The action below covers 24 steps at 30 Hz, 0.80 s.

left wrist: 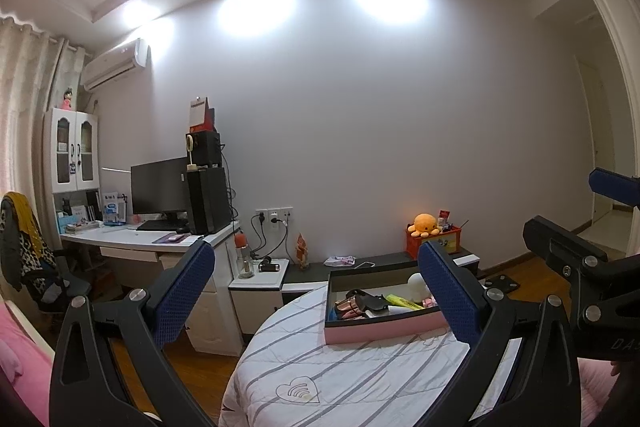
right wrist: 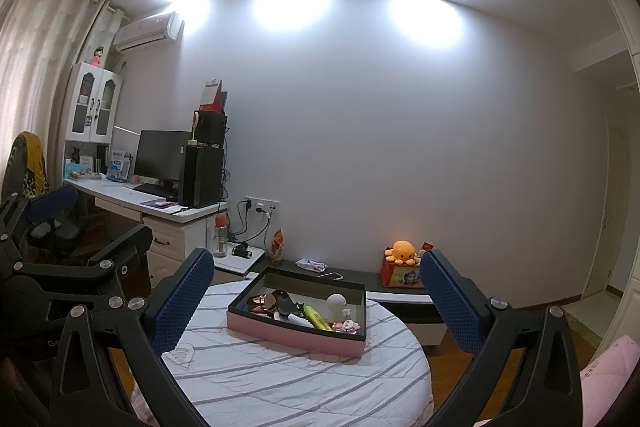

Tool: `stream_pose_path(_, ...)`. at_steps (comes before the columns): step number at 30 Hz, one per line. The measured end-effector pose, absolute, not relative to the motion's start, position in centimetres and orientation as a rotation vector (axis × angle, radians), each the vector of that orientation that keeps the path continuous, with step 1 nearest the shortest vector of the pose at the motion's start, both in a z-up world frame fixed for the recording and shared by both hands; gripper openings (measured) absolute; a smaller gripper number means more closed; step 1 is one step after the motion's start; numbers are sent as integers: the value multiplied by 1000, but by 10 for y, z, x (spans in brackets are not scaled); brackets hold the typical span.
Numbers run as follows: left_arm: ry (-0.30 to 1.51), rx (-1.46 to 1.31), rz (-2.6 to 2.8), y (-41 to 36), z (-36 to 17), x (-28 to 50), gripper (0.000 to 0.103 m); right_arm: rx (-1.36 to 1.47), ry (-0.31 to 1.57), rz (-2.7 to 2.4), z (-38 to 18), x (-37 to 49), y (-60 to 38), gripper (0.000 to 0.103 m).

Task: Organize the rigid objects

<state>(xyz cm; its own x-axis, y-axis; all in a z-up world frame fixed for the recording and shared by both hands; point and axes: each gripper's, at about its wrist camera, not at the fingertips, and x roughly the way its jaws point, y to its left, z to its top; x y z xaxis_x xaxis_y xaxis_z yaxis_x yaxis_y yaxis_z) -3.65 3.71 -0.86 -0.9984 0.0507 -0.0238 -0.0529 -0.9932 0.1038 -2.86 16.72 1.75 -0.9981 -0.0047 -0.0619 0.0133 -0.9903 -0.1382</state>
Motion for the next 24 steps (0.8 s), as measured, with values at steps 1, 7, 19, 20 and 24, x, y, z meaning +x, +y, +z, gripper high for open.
stream_pose_path(1, 162, -34, 3085, 37, -8, -37, 103, 98, 217, -3123, 18, -29, 167, 103)
stream_pose_path(7, 162, -34, 3086, 36, -8, -37, 103, 104, 223, -3123, 17, -28, 165, 103)
stream_pose_path(19, 162, -43, 3082, 34, -8, -37, 103, 116, 230, -3127, 16, -31, 164, 103)
stream_pose_path(20, 161, -43, 3081, 34, -8, -37, 103, 113, 231, -3128, 16, -28, 163, 103)
stream_pose_path(24, 163, -42, 3081, 34, -8, -37, 103, 112, 231, -3126, 16, -28, 164, 103)
